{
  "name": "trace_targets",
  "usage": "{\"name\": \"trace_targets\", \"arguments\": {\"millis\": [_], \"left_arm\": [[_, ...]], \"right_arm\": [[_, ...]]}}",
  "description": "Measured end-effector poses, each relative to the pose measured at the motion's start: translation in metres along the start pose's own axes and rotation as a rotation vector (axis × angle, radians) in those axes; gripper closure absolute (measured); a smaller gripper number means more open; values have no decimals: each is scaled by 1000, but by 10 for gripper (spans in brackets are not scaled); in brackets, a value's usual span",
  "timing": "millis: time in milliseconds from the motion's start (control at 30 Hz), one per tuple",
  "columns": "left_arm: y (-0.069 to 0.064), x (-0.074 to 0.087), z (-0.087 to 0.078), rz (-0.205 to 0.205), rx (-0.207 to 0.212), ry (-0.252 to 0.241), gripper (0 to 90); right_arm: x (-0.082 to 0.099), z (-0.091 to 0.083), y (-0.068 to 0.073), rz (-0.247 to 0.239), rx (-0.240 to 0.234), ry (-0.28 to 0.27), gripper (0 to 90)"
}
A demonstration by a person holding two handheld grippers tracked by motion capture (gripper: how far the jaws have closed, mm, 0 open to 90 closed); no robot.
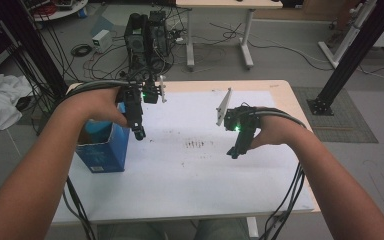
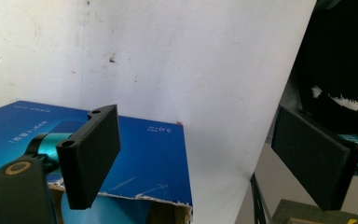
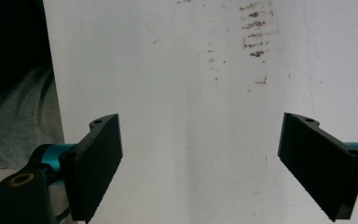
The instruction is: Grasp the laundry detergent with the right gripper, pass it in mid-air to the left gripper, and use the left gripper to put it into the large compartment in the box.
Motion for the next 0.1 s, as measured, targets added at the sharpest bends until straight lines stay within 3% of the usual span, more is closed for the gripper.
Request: {"name": "trace_targets", "arguments": {"millis": [33,100], "left_arm": [[0,1,0,-3,5,-1,156],[1,2,0,-2,7,2,156]], "right_arm": [[-1,0,2,33,-2,-11,129],[-1,-1,-1,7,-4,0,129]]}}
Point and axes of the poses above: each handheld gripper's, and its own axes: z roughly forward along the jaws, x roughly out of its underside, y roughly to its left, the point moved 2 cm from there along z, roughly forward along the jaws, and after that the axes turned 12 degrees about -y, right-handed, at the moved point
